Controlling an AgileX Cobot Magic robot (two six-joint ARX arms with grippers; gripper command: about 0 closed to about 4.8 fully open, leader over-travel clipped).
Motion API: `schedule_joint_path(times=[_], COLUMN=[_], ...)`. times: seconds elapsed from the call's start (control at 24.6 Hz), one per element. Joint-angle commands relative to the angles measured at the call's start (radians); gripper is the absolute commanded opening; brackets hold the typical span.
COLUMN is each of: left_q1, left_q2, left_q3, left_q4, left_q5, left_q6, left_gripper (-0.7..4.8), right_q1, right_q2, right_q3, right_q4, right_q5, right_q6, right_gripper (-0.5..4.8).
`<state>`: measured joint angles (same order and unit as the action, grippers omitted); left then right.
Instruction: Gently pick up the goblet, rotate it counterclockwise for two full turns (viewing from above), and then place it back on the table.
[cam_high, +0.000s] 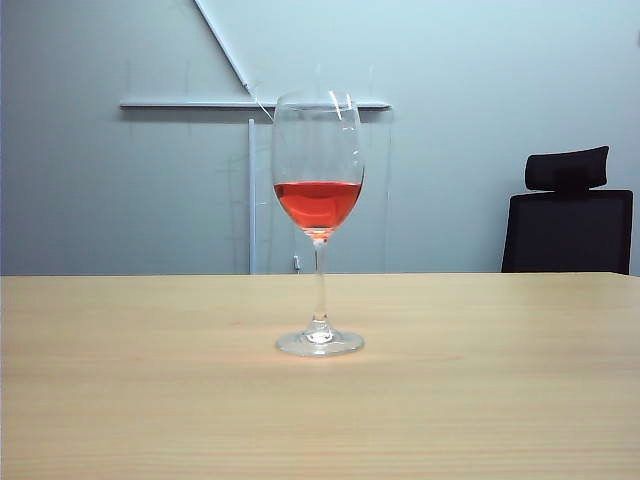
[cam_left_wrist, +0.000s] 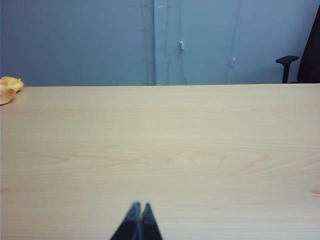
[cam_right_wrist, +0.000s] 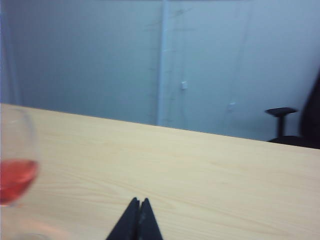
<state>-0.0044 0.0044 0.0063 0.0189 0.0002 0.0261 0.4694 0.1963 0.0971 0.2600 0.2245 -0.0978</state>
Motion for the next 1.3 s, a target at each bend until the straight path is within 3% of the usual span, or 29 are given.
schedule_joint_path(times=[0.04, 0.2, 0.28, 0.69, 0.81, 1.3], left_q1=[-0.002, -0.002, -0.002, -0.002, -0.002, -0.002], left_q2=[0.002, 0.001, 0.002, 0.001, 0.001, 0.002], left_q3=[0.003, 0.003, 0.003, 0.003, 0.003, 0.003], left_q4=[0.012, 0.012, 0.012, 0.012, 0.012, 0.012], left_q5=[0.003, 0.004, 0.003, 0.003, 0.003, 0.003], left_q6=[0.000, 0.000, 0.000, 0.000, 0.000, 0.000], left_gripper=[-0.05, -0.05, -0.05, -0.05, -0.05, -0.05], right_q1=[-0.193, -0.393, -0.452, -0.501, -0.499, -0.500], right_q2=[-0.061, -0.110, -0.149, -0.197, -0.197, -0.197], right_q3=[0.000, -0.008, -0.033, -0.097, -0.097, -0.096], right_q4=[-0.115, -0.163, -0.162, -0.174, -0.174, -0.175], right_q5=[-0.167, -0.296, -0.302, -0.286, -0.244, -0.246], right_q6=[-0.002, 0.053, 0.082, 0.110, 0.110, 0.109], right_gripper=[-0.01, -0.01, -0.01, -0.01, -0.01, 0.00])
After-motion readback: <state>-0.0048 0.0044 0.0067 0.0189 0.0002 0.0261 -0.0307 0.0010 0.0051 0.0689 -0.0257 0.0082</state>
